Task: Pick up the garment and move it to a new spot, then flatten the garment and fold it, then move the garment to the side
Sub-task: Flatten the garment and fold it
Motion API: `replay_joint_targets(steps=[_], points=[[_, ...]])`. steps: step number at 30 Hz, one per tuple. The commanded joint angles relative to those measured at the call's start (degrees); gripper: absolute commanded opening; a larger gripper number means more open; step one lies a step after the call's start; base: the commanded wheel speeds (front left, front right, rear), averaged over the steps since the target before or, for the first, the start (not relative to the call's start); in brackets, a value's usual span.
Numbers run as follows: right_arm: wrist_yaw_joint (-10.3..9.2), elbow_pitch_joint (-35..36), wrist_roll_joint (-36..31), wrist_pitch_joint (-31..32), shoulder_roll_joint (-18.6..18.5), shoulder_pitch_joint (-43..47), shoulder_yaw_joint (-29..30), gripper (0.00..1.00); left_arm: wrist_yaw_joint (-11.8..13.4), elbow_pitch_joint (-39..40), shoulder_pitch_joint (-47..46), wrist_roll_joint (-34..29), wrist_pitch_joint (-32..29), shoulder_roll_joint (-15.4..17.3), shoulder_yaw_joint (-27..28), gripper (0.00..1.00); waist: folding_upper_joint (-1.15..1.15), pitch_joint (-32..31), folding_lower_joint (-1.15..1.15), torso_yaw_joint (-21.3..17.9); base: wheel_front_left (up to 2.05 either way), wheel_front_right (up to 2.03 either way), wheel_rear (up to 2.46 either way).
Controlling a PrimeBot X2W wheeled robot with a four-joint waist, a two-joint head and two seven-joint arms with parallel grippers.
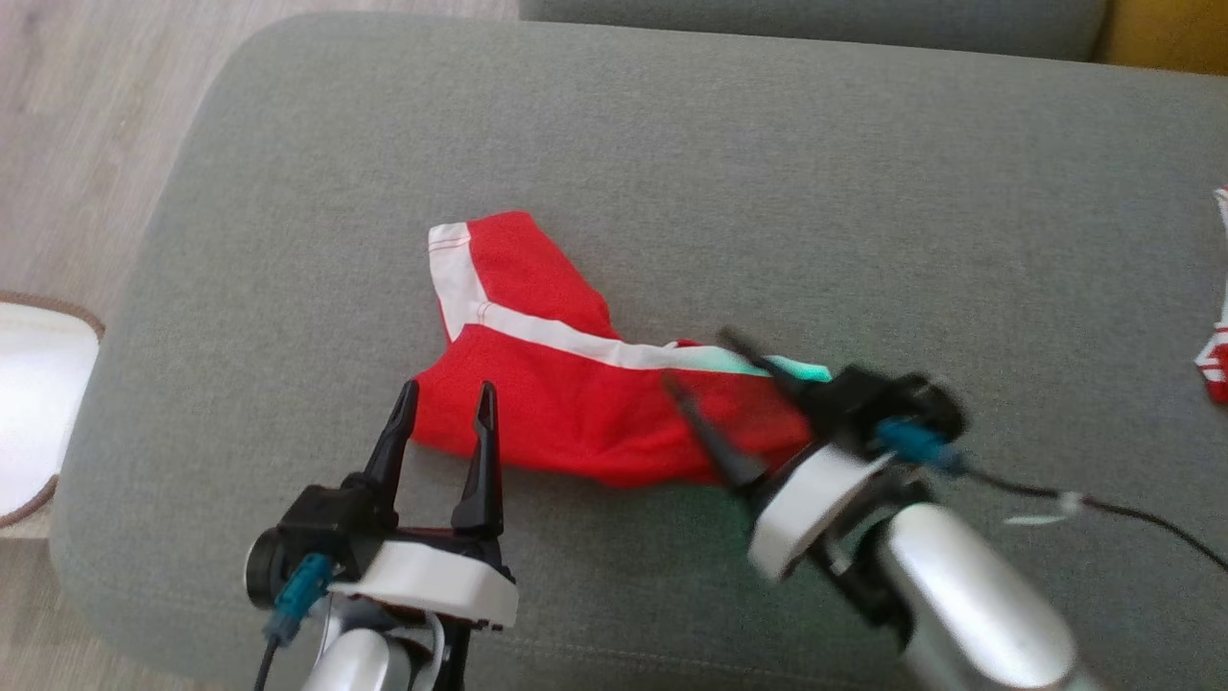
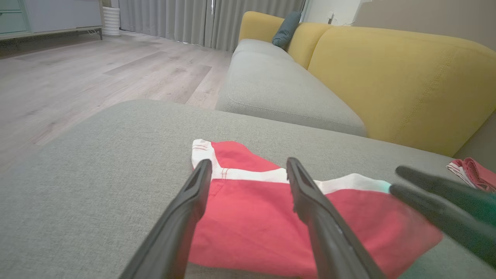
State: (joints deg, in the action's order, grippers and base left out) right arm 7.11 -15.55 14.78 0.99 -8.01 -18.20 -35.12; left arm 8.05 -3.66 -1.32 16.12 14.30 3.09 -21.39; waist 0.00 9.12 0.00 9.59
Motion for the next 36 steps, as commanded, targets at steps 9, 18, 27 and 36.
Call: replay_joint_targets(steps=[9, 18, 27, 36], points=[[0.37, 5.5, -5.5, 5.1, -2.1, 3.3, 14.5, 1.0, -0.5, 2.0, -1.0, -1.0, 0.7, -0.2, 2.1, 1.0, 0.0, -0.2, 0.0, -0.9, 0.0, 0.0, 0.0], [0.37, 0.6, -1.8, 11.6, -5.3, 6.0, 16.2, 1.0, -0.5, 1.9, -1.3, -1.0, 0.7, -0.2, 2.0, 1.0, 0.0, 0.6, 0.0, -0.2, 0.0, 0.0, 0.0], [0.37, -2.3, 6.6, 16.1, -5.2, 5.6, 12.1, 0.43, -0.5, 1.8, -1.7, -1.2, 0.7, -0.2, 2.4, 1.0, 0.0, 1.2, 0.0, -0.3, 0.0, 0.0, 0.0], [0.37, -2.3, 9.0, 12.9, -5.7, 4.4, 10.8, 0.0, -0.4, 1.7, -1.8, -1.3, 0.7, -0.2, 2.3, 1.0, 0.0, 0.9, 0.0, -1.1, 0.0, 0.0, 0.0]])
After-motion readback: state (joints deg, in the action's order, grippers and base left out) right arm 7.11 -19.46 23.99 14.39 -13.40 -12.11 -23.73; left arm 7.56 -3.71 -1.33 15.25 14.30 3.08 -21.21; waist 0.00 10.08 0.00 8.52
